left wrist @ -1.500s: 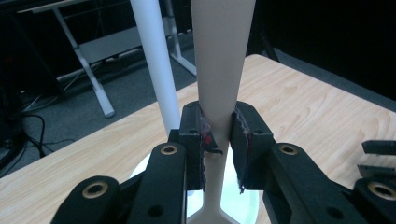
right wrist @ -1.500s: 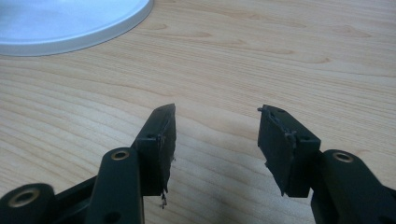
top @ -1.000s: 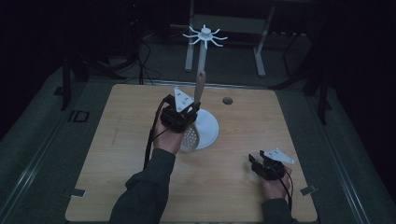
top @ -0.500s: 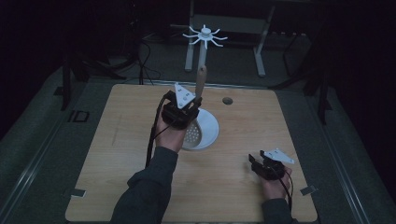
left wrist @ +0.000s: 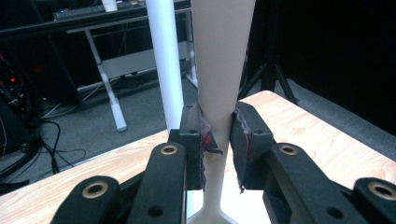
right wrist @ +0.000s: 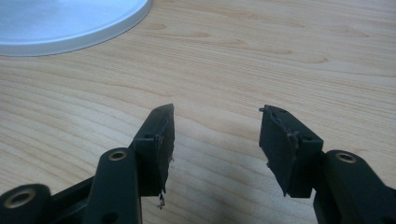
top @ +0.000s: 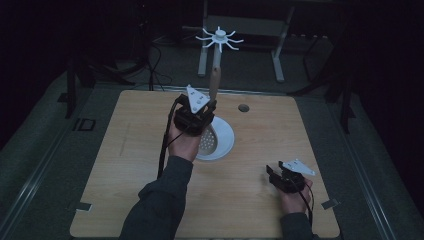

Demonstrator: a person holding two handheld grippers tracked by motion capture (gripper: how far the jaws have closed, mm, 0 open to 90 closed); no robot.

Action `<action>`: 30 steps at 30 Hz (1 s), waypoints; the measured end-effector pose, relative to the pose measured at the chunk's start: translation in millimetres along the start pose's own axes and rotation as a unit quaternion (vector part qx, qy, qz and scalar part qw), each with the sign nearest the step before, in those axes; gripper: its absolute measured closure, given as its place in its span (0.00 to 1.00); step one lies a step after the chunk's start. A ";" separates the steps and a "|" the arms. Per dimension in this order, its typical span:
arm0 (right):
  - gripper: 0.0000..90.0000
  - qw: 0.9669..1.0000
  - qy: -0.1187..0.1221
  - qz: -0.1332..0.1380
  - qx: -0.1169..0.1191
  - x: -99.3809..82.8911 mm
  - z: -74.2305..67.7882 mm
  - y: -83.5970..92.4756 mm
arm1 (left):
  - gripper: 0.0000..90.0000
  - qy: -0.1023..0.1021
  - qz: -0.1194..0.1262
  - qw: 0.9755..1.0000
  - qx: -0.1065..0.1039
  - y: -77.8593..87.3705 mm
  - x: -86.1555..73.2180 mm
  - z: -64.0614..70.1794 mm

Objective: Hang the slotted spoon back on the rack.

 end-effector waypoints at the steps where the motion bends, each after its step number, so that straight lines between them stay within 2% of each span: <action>1: 0.50 1.000 0.000 0.000 0.000 0.0 0.1 0.0 | 0.84 0.000 0.000 1.000 0.001 -0.2 0.5 -0.2; 14: 0.50 1.000 -0.001 0.000 0.000 0.0 0.2 0.0 | 0.84 0.007 0.009 1.000 0.018 -3.0 12.4 0.4; 28: 0.49 1.000 -0.001 0.000 0.000 0.0 0.2 0.1 | 0.84 0.006 0.012 1.000 0.028 -7.8 22.8 3.9; 30: 0.49 1.000 -0.002 0.000 0.000 0.0 0.2 0.1 | 0.84 0.008 0.012 0.999 0.035 -9.5 24.7 2.9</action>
Point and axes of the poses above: each handheld gripper's, and its own axes: y roughly backward along the jaws, x roughly out of its top, z roughly to its right, the point moved 10 cm from there along -y, roughly forward along the jaws, and after that the axes turned 10 degrees about z, right-handed, at the moved point
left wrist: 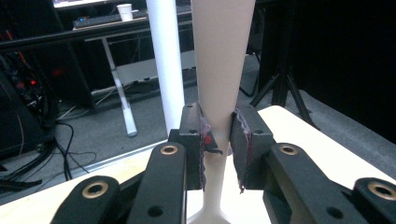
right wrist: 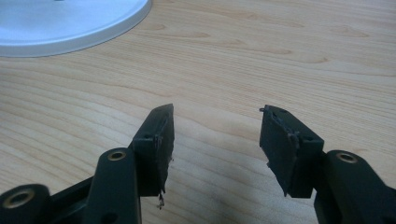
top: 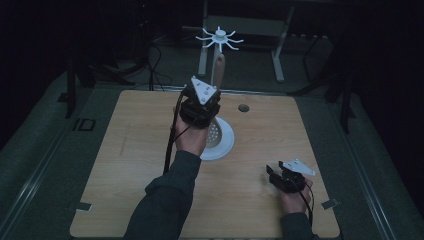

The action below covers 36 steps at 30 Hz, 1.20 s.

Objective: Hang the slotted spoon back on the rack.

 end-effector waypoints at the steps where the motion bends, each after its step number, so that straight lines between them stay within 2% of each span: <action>1: 0.49 1.000 0.000 0.000 0.000 0.0 0.0 0.0 | 0.84 0.001 0.000 1.000 0.003 -0.8 0.6 -0.4; 19: 0.49 1.000 -0.003 0.001 0.002 0.5 0.4 -0.1 | 0.84 0.000 -0.009 0.999 0.033 -13.4 4.3 -6.0; 36: 0.49 1.000 -0.003 0.002 0.002 0.5 0.4 -0.2 | 0.84 -0.016 -0.019 0.998 0.050 -21.7 5.2 -11.2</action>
Point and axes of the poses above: each handheld gripper's, and its own axes: y roughly backward along the jaws, x roughly out of its top, z roughly to its right, the point moved 10 cm from there along -y, roughly forward along the jaws, and after that the axes turned 10 degrees about z, right-handed, at the moved point
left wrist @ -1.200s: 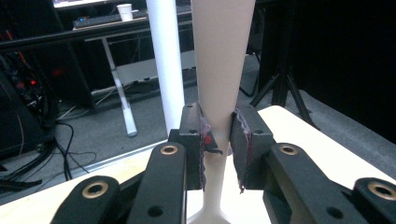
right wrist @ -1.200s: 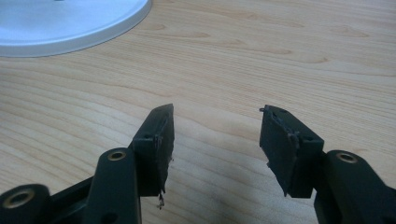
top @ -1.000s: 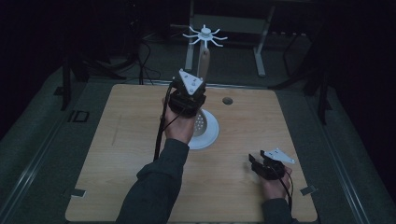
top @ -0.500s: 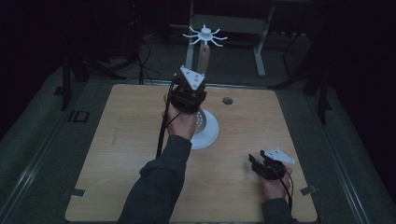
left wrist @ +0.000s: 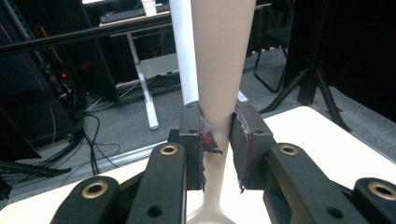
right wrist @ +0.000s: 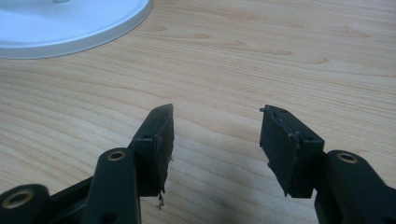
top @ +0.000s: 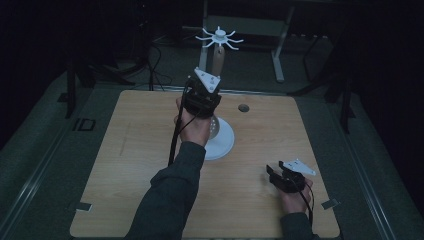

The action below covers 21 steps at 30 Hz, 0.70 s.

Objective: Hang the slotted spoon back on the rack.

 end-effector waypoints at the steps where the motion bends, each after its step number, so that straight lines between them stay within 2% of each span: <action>1: 0.49 1.000 0.000 0.000 0.000 0.0 0.0 0.0 | 0.84 -0.002 -0.001 1.000 0.001 -0.5 -0.3 -0.2; 8: 0.49 1.000 0.000 0.000 0.000 0.0 0.0 0.0 | 0.84 -0.006 -0.004 1.000 0.005 -2.9 -1.8 -1.7; 21: 0.48 1.000 -0.001 0.000 0.000 0.0 0.2 -0.1 | 0.83 -0.004 -0.006 1.000 0.000 -6.6 -1.5 0.2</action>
Point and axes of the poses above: each handheld gripper's, and its own axes: y roughly backward along the jaws, x roughly out of its top, z roughly to its right, the point moved 10 cm from there along -y, roughly forward along the jaws, and after that the axes turned 10 degrees about z, right-handed, at the moved point
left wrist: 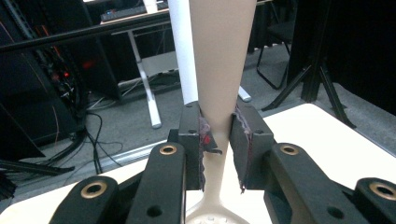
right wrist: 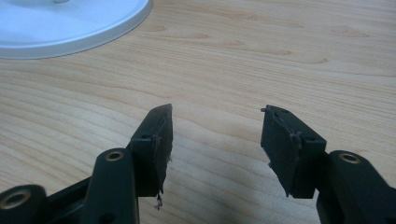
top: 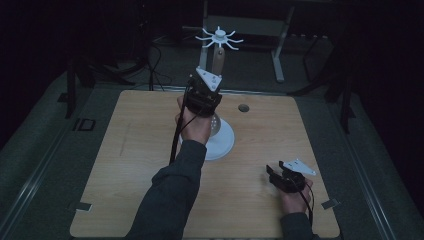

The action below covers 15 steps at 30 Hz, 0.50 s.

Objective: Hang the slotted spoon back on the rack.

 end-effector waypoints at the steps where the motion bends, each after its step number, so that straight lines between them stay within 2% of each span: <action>1: 0.48 1.000 0.000 0.000 0.000 0.0 0.1 0.1 | 0.83 0.002 0.000 1.000 -0.002 -0.5 0.2 0.3; 15: 0.47 1.000 -0.001 0.000 -0.001 -0.1 0.1 0.1 | 0.79 0.008 0.007 1.000 -0.018 0.2 5.0 1.8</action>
Point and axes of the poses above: each handheld gripper's, and its own axes: y roughly backward along the jaws, x roughly out of its top, z roughly to its right, the point moved 10 cm from there along -y, roughly forward along the jaws, and after that the axes turned 10 degrees about z, right-handed, at the moved point
